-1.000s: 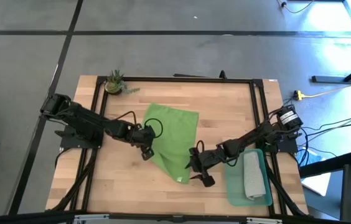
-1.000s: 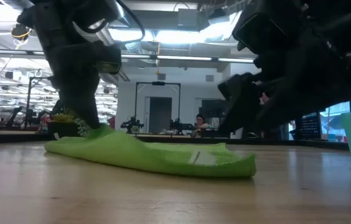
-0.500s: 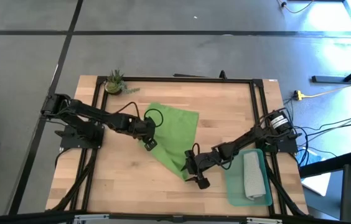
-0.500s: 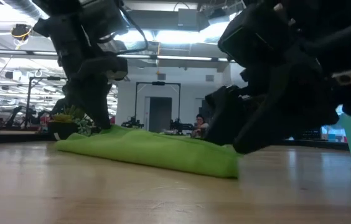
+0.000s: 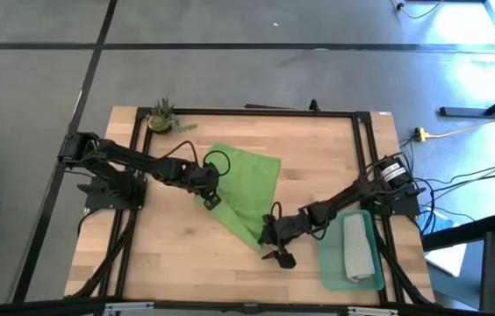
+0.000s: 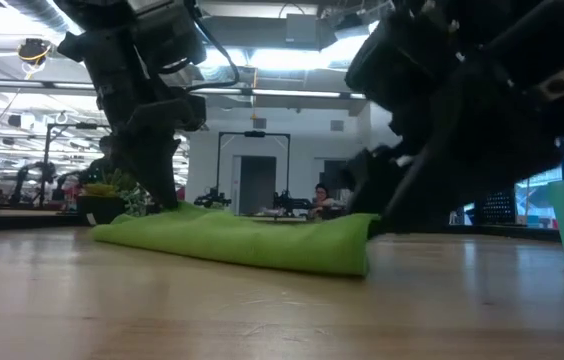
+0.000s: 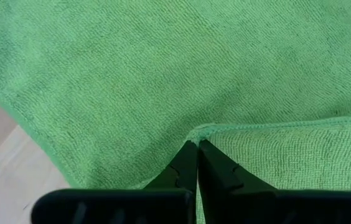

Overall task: Roll microfiber towels into tight, uniform cylinder then place into a basket
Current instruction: Fold the green microfiber towel

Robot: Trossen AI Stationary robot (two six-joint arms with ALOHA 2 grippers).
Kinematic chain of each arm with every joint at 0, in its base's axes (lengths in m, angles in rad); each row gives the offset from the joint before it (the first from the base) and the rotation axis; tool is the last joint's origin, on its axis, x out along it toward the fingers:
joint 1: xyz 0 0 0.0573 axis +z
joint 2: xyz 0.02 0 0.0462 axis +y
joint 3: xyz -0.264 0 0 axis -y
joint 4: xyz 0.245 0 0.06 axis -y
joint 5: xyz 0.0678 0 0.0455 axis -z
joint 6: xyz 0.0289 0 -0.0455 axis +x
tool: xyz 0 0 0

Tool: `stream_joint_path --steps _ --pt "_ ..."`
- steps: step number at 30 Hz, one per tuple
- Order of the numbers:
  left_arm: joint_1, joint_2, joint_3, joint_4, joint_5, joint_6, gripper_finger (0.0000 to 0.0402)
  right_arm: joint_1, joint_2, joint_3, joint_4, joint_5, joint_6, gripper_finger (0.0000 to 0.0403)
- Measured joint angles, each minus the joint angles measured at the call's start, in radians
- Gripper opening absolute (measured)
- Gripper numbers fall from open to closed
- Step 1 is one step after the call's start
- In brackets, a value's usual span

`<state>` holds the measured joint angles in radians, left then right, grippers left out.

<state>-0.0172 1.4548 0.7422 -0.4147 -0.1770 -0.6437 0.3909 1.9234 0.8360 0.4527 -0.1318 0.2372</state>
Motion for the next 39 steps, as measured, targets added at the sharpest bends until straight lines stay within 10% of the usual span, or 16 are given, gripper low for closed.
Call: stream_joint_path --steps 25,39 --pt "-0.001 0.000 0.000 0.001 -0.001 0.000 0.0000 -0.036 0.029 -0.001 0.059 0.108 0.113 0.0249" --pt "-0.001 0.000 0.000 0.001 -0.001 0.000 0.0000 -0.034 0.029 -0.001 0.059 0.040 0.144 0.0167"
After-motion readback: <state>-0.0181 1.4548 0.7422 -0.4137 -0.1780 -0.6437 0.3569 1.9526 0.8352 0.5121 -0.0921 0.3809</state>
